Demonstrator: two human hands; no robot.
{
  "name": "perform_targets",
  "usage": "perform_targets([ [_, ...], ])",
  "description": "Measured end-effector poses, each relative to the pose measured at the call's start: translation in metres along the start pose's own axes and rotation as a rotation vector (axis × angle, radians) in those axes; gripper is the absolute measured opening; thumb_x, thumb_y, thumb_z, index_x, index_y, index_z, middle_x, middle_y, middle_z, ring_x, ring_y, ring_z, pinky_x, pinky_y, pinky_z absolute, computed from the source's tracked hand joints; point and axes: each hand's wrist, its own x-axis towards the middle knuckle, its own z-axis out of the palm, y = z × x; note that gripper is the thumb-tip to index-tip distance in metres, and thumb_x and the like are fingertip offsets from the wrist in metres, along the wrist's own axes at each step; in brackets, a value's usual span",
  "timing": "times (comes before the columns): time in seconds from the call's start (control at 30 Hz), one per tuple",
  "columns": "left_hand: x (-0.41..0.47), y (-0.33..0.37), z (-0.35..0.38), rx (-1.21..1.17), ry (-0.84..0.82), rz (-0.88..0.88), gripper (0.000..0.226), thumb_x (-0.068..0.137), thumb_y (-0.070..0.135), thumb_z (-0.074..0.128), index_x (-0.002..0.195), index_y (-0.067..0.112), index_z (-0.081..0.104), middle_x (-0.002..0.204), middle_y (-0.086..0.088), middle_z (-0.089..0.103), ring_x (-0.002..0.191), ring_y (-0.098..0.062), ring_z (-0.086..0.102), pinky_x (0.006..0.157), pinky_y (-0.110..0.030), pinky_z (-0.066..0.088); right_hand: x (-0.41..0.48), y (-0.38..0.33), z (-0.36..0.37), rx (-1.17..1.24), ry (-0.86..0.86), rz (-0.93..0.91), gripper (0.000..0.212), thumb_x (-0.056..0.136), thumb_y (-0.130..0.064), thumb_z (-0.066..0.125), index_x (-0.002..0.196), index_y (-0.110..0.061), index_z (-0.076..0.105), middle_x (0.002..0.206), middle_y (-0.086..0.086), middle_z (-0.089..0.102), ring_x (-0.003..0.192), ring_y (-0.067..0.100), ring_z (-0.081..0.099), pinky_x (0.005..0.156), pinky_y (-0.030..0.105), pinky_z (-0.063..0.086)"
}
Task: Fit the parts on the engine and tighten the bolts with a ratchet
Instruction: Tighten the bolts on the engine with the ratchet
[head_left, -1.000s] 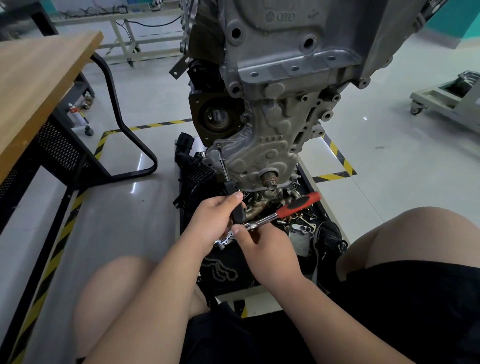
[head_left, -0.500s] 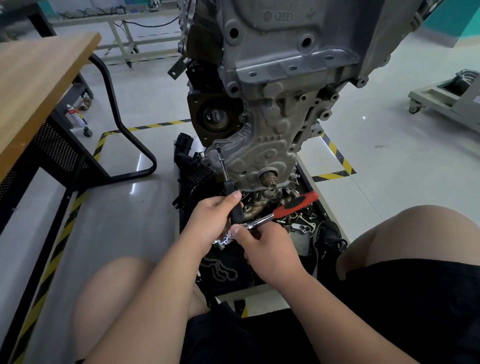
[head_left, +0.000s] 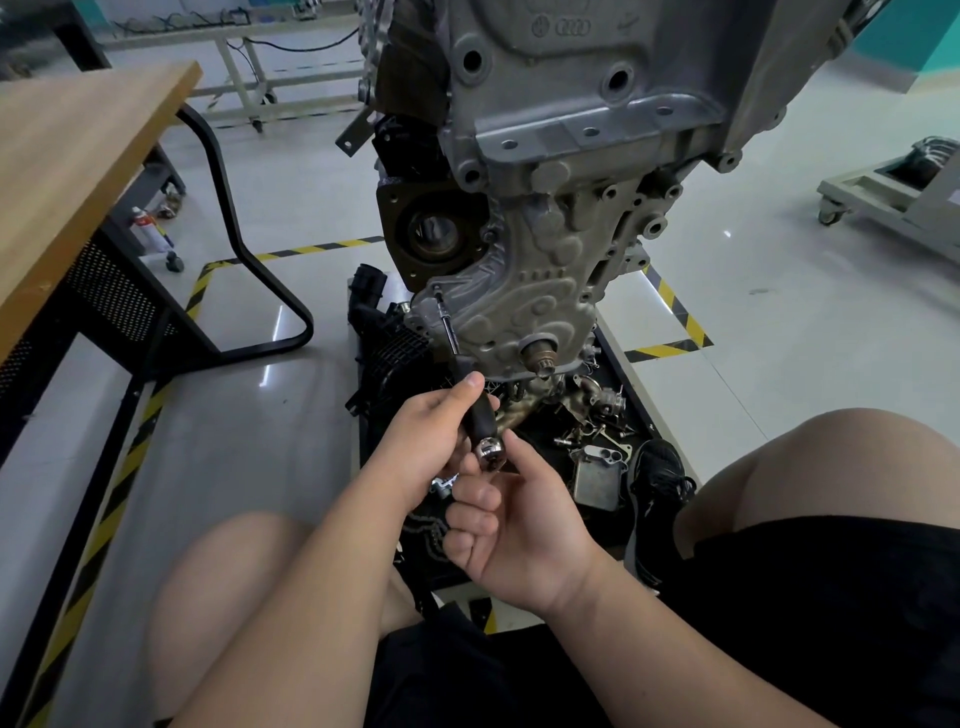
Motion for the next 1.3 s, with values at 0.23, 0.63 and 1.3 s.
perform_targets([
  [0.23,0.001,-0.001,0.0,0.018,0.037,0.018,0.045,0.066,0.067,0.062,0.069,0.024,0.074,0.061,-0.002,0.063,0.043,-0.01,0.049,0.046,-0.021,0.043,0.001,0.001,0.002,0.131,-0.06,0.047,0.046,0.093,-0.054,0.042,0.074,-0.016,0.057,0.045,-0.007,0.041,0.036,0.009,0.037,0.042,0.022,0.039],
  [0.63,0.004,-0.004,-0.004,0.113,0.097,0.007,0.074,0.057,0.076,0.062,0.076,0.005,0.062,0.06,-0.006,0.054,0.042,-0.014,0.043,0.044,-0.025,0.036,0.0,-0.004,-0.006,-1.005,0.409,-0.319,0.047,0.099,-0.049,0.04,0.083,-0.01,0.06,0.05,-0.002,0.055,0.044,0.014,0.05,0.051,0.027,0.045],
  [1.3,0.003,0.001,-0.003,0.077,0.111,-0.026,0.057,0.055,0.076,0.061,0.067,0.021,0.071,0.064,-0.006,0.059,0.047,-0.015,0.047,0.041,-0.021,0.035,-0.002,-0.019,-0.007,-1.384,0.46,-0.451,0.052,0.093,-0.051,0.05,0.058,-0.013,0.057,0.051,0.005,0.06,0.045,0.016,0.055,0.052,0.032,0.048],
])
